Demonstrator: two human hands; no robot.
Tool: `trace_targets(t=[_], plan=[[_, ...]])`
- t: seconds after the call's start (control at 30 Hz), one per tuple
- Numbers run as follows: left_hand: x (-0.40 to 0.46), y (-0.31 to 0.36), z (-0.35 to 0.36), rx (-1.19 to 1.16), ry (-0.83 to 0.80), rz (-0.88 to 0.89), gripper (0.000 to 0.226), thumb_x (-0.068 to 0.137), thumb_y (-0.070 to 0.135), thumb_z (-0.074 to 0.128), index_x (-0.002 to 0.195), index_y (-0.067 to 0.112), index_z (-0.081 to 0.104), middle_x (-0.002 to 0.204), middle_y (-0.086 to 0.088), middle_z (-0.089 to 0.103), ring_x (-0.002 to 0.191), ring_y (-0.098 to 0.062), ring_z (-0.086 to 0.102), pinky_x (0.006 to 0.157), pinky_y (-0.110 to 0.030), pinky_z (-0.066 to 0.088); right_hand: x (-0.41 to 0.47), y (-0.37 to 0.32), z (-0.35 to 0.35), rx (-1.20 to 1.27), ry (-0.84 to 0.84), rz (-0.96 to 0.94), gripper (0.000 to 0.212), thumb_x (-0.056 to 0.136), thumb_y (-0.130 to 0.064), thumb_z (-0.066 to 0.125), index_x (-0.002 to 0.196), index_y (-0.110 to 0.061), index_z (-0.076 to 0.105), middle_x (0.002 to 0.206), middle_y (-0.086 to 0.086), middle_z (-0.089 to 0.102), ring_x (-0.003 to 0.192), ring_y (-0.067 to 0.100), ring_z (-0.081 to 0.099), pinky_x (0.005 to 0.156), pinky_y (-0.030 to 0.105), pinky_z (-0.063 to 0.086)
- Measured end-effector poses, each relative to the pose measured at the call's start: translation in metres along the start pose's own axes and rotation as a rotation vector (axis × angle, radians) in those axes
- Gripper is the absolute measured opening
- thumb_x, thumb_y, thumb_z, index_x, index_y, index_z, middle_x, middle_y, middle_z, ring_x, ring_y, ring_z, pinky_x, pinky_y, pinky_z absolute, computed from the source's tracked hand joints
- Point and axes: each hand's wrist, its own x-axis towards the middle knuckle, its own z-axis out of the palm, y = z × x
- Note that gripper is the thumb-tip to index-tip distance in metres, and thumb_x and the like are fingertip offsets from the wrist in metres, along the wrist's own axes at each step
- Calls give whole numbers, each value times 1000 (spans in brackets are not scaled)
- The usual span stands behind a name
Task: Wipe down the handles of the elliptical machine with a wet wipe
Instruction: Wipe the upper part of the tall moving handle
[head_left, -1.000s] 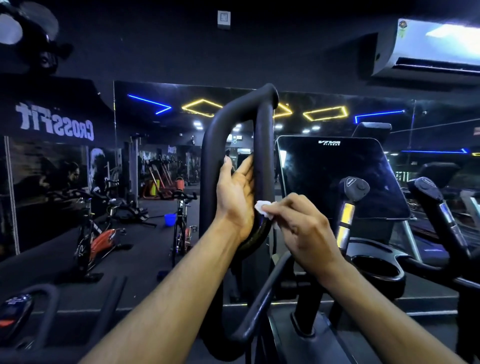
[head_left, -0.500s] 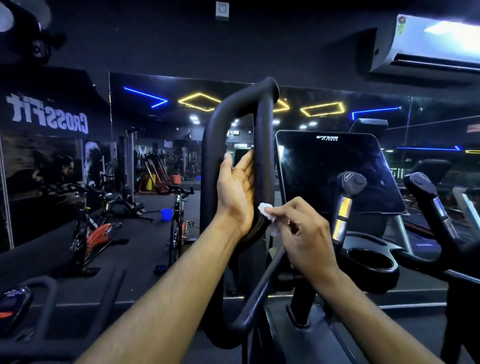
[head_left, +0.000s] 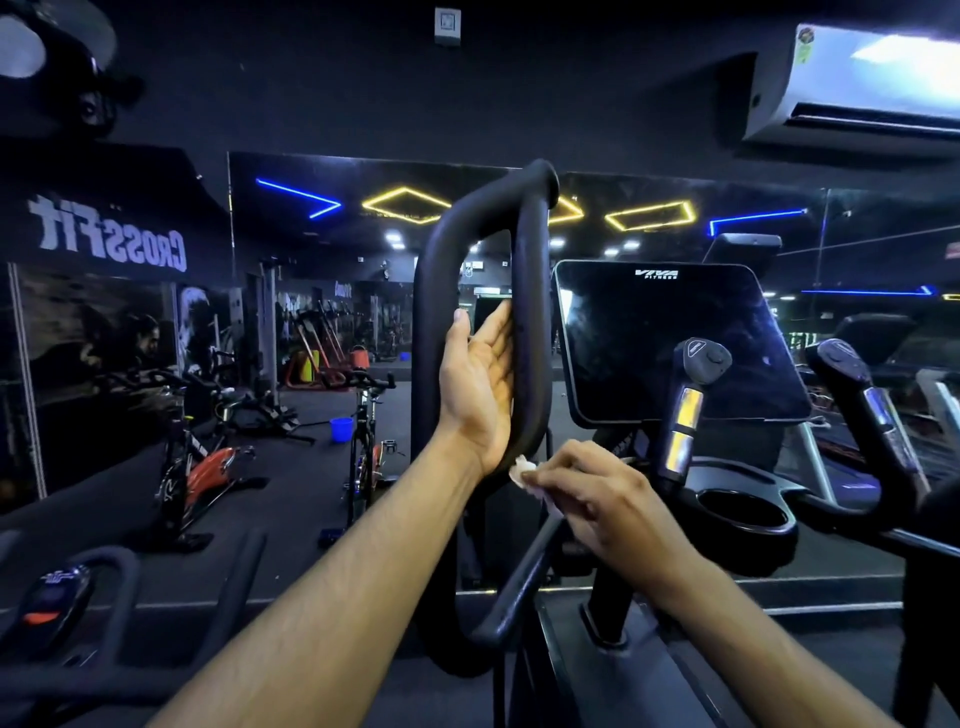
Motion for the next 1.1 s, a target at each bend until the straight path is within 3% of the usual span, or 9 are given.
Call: trace_targets(t=[0.13, 0.23, 0.37, 0.47, 0.63, 0.83, 0.93, 1.03, 1.1], plan=[[-14, 5, -4, 44, -56, 65, 71, 108, 61, 19, 163, 18, 32, 165, 1, 41, 144, -4, 45, 123, -29, 30, 18, 7, -33, 39, 52, 79, 29, 84, 8, 75, 104, -12, 78, 92, -2, 64, 81, 12, 66, 70, 28, 55], [-22, 19, -3, 272, -62, 323, 62, 105, 46, 35, 160, 18, 37, 165, 3, 41, 145, 0, 42, 121, -24, 31, 55, 5, -59, -58, 216, 89, 24, 83, 3, 76, 103, -11, 78, 84, 0, 64, 75, 11, 63, 73, 14, 48], [2, 52, -9, 644, 158, 830, 36, 100, 8, 48, 134, 5, 61, 132, -6, 64, 123, -13, 62, 106, -31, 52, 120, 16, -79, -213, 310, 51, 20, 85, 0, 75, 104, -6, 76, 87, 0, 64, 74, 11, 58, 76, 5, 41], [35, 74, -17, 933, 320, 980, 31, 95, 8, 56, 124, 12, 64, 119, 6, 58, 110, -14, 57, 96, -36, 51, 172, 31, -88, -298, 286, -20, 16, 87, -3, 73, 103, -6, 75, 92, 5, 63, 81, 17, 59, 76, 15, 43], [62, 79, -19, 1174, 294, 934, 34, 95, 10, 59, 128, 16, 63, 125, -1, 55, 111, -10, 47, 98, -42, 50, 221, 46, -82, -598, -1, -191, 5, 89, -8, 72, 92, -4, 72, 95, 14, 57, 80, 30, 57, 69, 47, 56], [61, 79, -33, 909, 264, 943, 33, 95, -2, 59, 124, 12, 66, 121, -2, 54, 104, -7, 55, 90, -8, 45, 220, 38, -86, -657, -258, -236, 14, 90, -5, 61, 100, -9, 70, 104, 9, 56, 86, 26, 52, 75, 46, 53], [59, 78, -42, 767, 299, 899, 30, 95, 2, 59, 120, 15, 69, 118, 2, 59, 106, -3, 58, 90, -9, 44, 225, 41, -96, -684, -330, -229, 19, 91, 2, 61, 102, -10, 71, 106, 8, 58, 89, 27, 54, 77, 47, 53], [61, 74, -52, 541, 320, 636, 24, 104, 16, 53, 121, 22, 69, 116, 8, 66, 107, -6, 63, 93, -22, 52, 232, 37, -91, -692, -240, -183, 18, 86, 4, 65, 98, -7, 73, 102, 11, 60, 84, 29, 56, 74, 47, 53], [58, 74, -55, 231, 257, 362, 26, 110, 26, 46, 118, 21, 70, 102, 7, 74, 94, -6, 70, 83, -27, 57, 231, 29, -77, -728, -201, -139, 15, 85, -1, 62, 95, -6, 72, 99, 12, 59, 81, 27, 53, 73, 46, 55]])
